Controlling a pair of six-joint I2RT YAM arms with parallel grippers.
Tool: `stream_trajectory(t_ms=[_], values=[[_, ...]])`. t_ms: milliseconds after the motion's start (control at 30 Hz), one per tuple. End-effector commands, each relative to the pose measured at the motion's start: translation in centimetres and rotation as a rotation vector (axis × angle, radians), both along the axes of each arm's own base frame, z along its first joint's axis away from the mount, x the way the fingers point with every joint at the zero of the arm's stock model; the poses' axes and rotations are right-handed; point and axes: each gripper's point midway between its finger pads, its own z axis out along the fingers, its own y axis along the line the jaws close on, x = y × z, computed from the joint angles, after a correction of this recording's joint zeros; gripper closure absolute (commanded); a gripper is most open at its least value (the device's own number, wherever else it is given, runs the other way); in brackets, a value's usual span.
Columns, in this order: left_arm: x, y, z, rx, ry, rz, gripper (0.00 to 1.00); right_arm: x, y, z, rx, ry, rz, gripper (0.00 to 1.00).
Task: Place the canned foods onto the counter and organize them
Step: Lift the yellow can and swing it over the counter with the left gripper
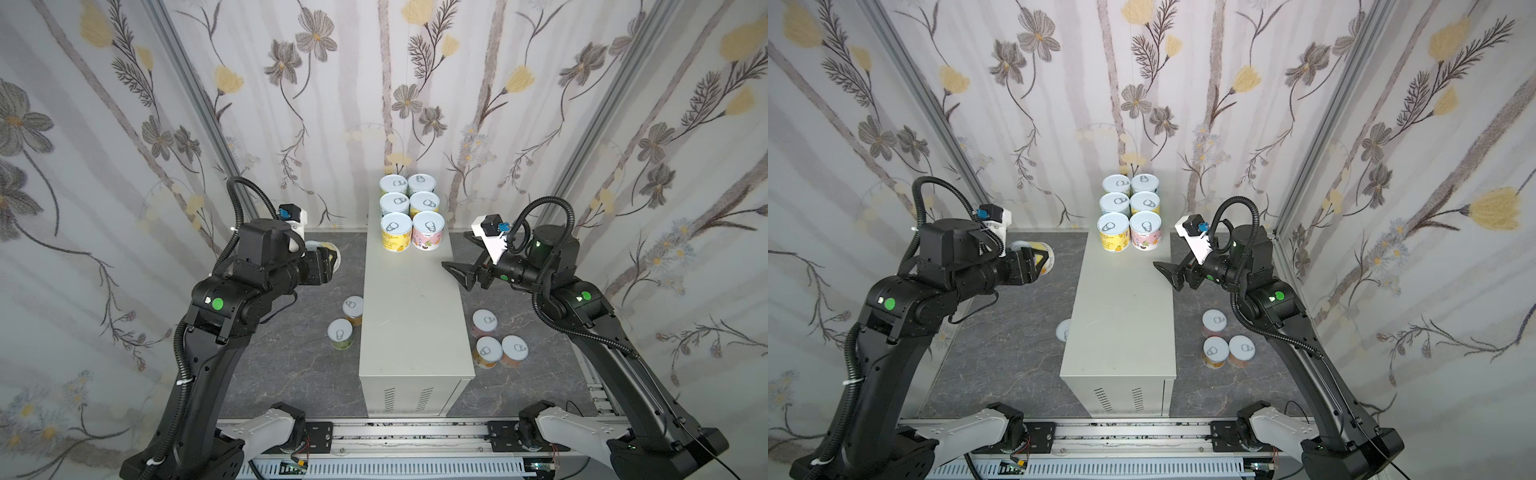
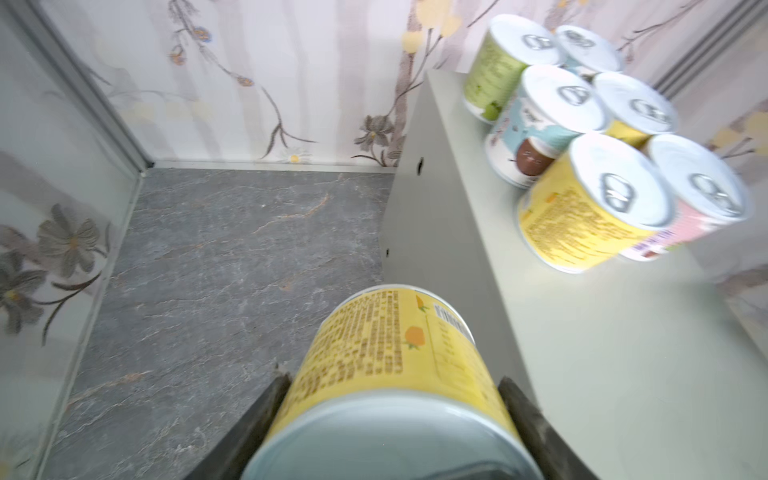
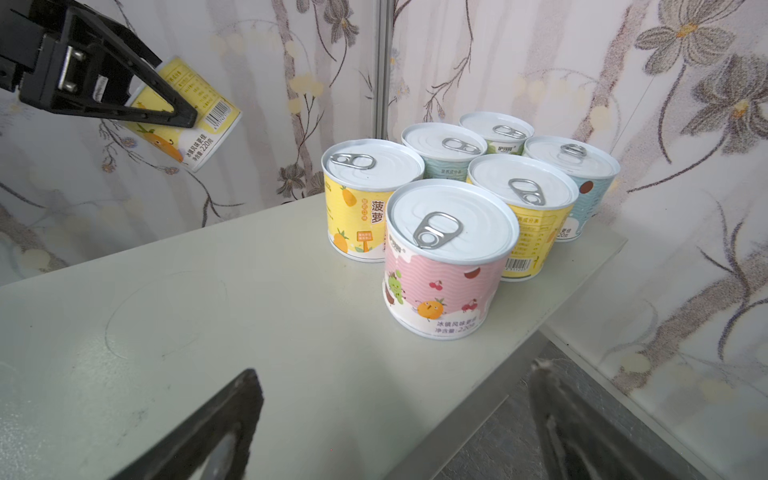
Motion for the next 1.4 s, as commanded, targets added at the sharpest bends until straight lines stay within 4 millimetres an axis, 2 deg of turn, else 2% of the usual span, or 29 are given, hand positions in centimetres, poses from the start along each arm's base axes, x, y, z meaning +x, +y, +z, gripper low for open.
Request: stream_trajectory(t_ms=[0, 100, 300, 400, 633, 867, 1233, 1367], values=[[-1.1, -1.6, 1.5, -0.034, -0.01, -0.047, 0.52, -1.1, 0.4, 0.6, 0.005, -0.045, 0.041, 0.0], [-1.5, -3.3, 1.9, 0.023, 0.017, -0.103, 0.52, -1.6, 0.4, 0.1, 0.006, -0.048, 0.035, 0.0], [-1.0, -7.6, 0.3, 0.194, 0.098, -0.2, 0.52, -2.3, 0.3, -0.6, 0.018, -0.051, 0.023, 0.0], [-0.8, -8.8, -0.5, 0.214, 0.123, -0.211, 0.52, -2.6, 0.1, -0.6, 0.024, -0.062, 0.015, 0.0], [0.1, -10.4, -1.8, 0.226, 0.164, -0.234, 0.48, -2.4, -0.1, -1.5, -0.005, -0.066, 0.006, 0.0], [0.5, -12.1, -3.3, 0.236, 0.21, -0.283, 0.32, -2.6, -0.1, -2.1, 0.0, -0.071, 0.008, 0.0], [0.7, -12.7, -2.8, 0.217, 0.2, -0.293, 0.25, -3.2, -0.7, -2.3, 0.009, -0.101, -0.008, 0.0], [1.1, -13.1, -3.2, 0.226, 0.211, -0.296, 0.24, -3.2, -0.8, -2.4, 0.009, -0.102, -0.012, 0.0]])
